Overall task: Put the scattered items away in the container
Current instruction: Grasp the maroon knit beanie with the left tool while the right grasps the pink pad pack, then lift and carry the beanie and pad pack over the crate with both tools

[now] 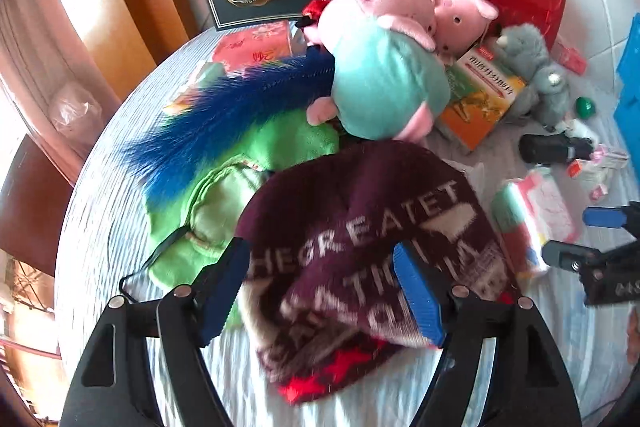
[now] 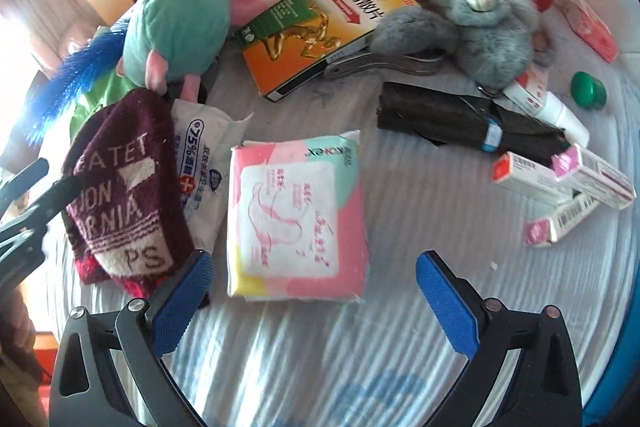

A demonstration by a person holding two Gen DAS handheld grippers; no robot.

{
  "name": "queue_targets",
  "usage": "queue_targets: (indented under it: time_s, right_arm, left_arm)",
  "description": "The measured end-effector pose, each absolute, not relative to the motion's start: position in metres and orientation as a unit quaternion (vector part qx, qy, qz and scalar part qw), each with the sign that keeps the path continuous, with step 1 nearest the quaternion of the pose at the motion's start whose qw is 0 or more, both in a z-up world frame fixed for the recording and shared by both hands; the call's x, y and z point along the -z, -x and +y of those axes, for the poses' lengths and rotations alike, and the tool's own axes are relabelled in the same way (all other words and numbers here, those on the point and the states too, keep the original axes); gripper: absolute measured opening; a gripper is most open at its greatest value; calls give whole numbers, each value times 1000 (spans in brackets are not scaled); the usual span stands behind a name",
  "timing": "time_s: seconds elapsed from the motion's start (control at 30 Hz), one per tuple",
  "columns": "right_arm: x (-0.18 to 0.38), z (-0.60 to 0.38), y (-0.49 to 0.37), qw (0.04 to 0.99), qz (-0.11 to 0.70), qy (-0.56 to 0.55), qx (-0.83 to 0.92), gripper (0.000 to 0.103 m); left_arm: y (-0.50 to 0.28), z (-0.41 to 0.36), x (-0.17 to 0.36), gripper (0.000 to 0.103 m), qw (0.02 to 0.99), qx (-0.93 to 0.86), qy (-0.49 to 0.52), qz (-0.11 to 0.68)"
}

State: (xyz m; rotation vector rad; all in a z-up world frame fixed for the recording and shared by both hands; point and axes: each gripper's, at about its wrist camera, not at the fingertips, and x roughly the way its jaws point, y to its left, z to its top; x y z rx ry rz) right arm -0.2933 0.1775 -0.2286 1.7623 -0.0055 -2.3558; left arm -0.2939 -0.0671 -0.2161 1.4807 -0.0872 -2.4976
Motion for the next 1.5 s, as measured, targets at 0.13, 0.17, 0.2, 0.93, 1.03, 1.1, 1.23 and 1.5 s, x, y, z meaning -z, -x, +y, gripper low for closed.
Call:
queue_targets:
  time_s: [0.13, 0.17, 0.2, 0.93, 1.03, 1.1, 1.23, 1.5]
  right_arm:
    - [245, 174, 301, 95, 9, -604, 791, 103]
    - [248, 174, 302, 94, 9, -607, 789, 103]
    - [253, 174, 303, 95, 7, -611, 786, 103]
    - [134, 185, 230, 87, 24, -470, 878, 70]
    - [106, 194, 209, 84, 20, -445, 891, 70]
    - [85, 204, 197, 85, 20, -426, 901, 71]
    - [57, 228, 175, 91, 25, -399, 912, 71]
    - [56, 271, 145, 118, 37, -403, 907, 71]
  left_arm:
    - [312, -74, 252, 74, 122, 825, -552, -14]
    - [314, -74, 259, 74, 120, 820, -559, -10]
    - [315, -73, 262, 75, 120, 821, -558, -9]
    - [240, 0, 123, 14, 51, 918, -393, -26]
    - [234, 21, 99, 13, 47, 928, -367, -33]
    - [224, 36, 86, 12, 46, 934, -352, -35]
    - [204, 71, 60, 2, 56, 944, -321, -48]
    - [191, 106, 59, 2, 74, 933, -352, -13]
